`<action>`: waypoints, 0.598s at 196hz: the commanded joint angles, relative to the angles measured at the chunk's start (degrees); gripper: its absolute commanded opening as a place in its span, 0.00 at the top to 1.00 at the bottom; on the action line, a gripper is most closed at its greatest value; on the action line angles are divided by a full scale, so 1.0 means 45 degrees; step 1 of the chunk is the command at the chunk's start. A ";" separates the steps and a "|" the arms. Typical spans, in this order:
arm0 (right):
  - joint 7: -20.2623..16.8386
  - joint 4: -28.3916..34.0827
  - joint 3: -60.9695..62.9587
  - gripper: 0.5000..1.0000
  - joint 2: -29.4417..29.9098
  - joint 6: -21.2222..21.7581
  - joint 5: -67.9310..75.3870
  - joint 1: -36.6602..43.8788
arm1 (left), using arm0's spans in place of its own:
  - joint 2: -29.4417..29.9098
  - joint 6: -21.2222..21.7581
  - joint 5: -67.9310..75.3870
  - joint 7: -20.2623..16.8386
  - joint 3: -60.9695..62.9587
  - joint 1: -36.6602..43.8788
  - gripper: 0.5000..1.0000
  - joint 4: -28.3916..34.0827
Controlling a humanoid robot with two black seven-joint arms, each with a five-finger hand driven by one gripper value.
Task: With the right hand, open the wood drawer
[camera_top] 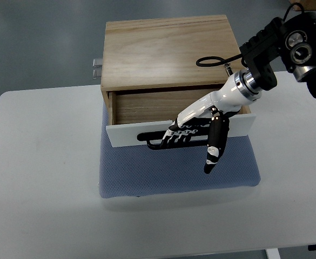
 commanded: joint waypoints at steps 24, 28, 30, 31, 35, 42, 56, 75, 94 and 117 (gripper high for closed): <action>-0.0003 0.0419 -0.0011 0.11 -0.0384 0.0002 -0.0001 0.0209 | 0.0000 0.0000 0.0000 -0.0002 0.0000 -0.0005 0.00 0.0000; -0.0003 0.0439 -0.0011 0.11 -0.0384 0.0002 -0.0001 0.0228 | 0.0000 0.0000 0.0000 -0.0002 0.0000 -0.0005 0.00 0.0000; -0.0003 0.0439 -0.0011 0.11 -0.0384 0.0002 -0.0001 0.0228 | 0.0000 0.0000 0.0000 -0.0002 0.0000 -0.0005 0.00 0.0000; -0.0003 0.0439 -0.0011 0.11 -0.0384 0.0002 -0.0001 0.0228 | 0.0000 0.0000 0.0000 -0.0002 0.0000 -0.0005 0.00 0.0000; -0.0003 0.0439 -0.0011 0.11 -0.0384 0.0002 -0.0001 0.0228 | 0.0000 0.0000 0.0000 -0.0002 0.0000 -0.0005 0.00 0.0000; 0.0017 0.0478 0.0028 0.11 -0.0521 0.0002 -0.0001 0.0287 | 0.0000 0.0000 0.0000 -0.0002 0.0000 -0.0005 0.00 0.0000; 0.0017 0.0478 0.0047 0.11 -0.0560 0.0002 -0.0001 0.0385 | 0.0000 0.0000 0.0000 -0.0002 0.0000 -0.0005 0.00 0.0000; 0.0036 0.0478 0.0399 0.11 -0.0697 0.0002 0.0096 0.1029 | 0.0000 0.0000 0.0000 -0.0002 0.0000 -0.0005 0.00 0.0000; 0.0036 0.0439 0.1629 0.11 -0.1107 0.0002 0.0253 0.1029 | 0.0000 0.0000 0.0000 -0.0002 0.0000 -0.0005 0.00 0.0000; 0.0056 0.0204 0.3543 0.11 -0.1400 0.0002 0.0292 0.0756 | 0.0000 0.0000 0.0000 -0.0002 0.0000 -0.0005 0.00 0.0000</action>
